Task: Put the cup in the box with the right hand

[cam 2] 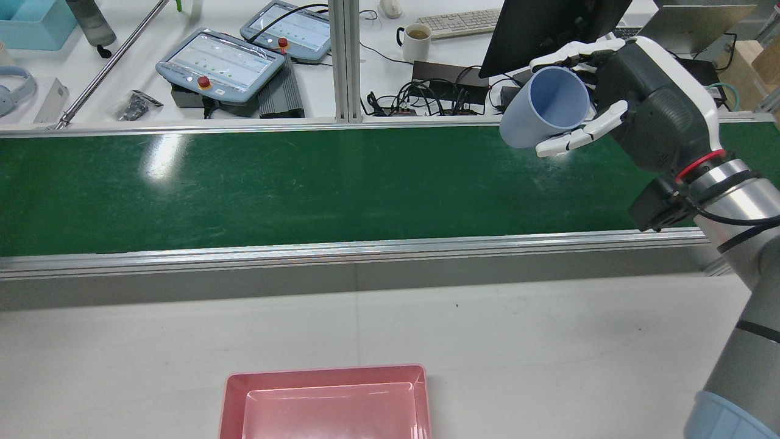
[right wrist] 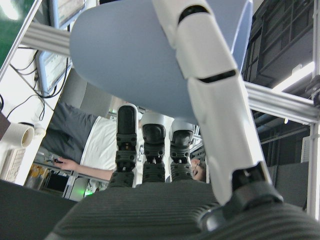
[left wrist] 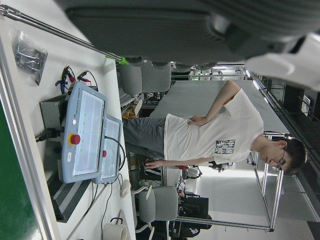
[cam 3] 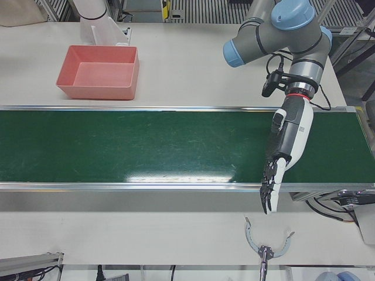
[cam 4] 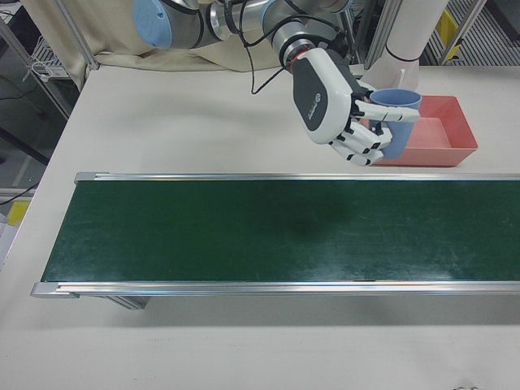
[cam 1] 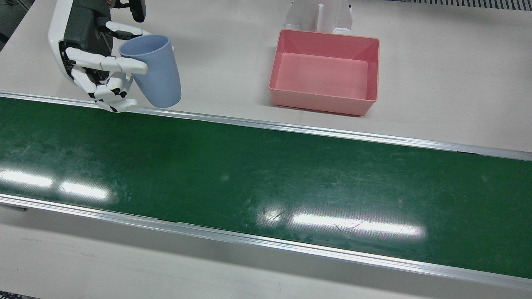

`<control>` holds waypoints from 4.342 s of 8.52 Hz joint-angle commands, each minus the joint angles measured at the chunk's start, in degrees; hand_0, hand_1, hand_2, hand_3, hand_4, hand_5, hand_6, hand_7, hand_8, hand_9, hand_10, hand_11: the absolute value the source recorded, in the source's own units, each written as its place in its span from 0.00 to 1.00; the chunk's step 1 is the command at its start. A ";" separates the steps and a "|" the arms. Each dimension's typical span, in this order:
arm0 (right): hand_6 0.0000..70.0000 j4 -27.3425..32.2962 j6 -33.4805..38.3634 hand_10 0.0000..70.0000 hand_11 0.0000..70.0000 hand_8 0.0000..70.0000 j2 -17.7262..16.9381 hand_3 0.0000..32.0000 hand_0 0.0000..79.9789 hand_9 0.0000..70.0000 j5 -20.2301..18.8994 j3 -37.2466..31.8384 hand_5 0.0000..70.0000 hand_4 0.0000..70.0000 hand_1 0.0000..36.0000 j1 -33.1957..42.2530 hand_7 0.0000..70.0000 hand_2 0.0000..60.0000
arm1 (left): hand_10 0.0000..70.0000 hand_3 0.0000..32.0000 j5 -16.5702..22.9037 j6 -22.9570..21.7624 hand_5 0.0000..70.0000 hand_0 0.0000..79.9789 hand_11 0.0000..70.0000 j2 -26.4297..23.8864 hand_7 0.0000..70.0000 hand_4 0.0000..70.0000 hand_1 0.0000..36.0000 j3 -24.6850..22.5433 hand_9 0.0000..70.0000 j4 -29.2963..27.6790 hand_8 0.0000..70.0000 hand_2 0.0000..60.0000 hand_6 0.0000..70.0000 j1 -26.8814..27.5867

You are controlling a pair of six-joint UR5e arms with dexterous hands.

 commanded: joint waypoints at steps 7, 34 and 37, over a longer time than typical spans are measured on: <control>0.57 0.33 -24.37 0.42 0.66 0.67 2.85 0.00 1.00 1.00 0.38 6.36 0.28 1.00 1.00 -30.49 1.00 1.00 | 0.00 0.00 0.00 0.00 0.00 0.00 0.00 -0.06 0.00 0.00 0.00 0.01 0.00 0.12 0.00 0.00 0.00 0.00; 0.16 1.48 -0.87 0.03 0.05 0.11 -14.19 0.00 0.68 0.28 -5.85 9.82 0.05 0.72 0.15 3.73 0.70 0.00 | 0.00 0.00 0.00 0.00 0.00 0.00 0.00 0.03 0.00 0.00 0.00 -0.08 0.00 0.03 0.00 0.00 0.00 0.00; 0.17 11.41 4.33 0.04 0.08 0.12 -14.27 0.00 0.67 0.30 -26.24 -5.45 0.05 0.69 0.16 26.68 0.74 0.00 | 0.00 0.00 -0.09 0.00 0.00 0.00 0.00 0.03 0.00 0.00 0.00 -0.08 0.00 0.03 0.00 0.00 0.00 0.00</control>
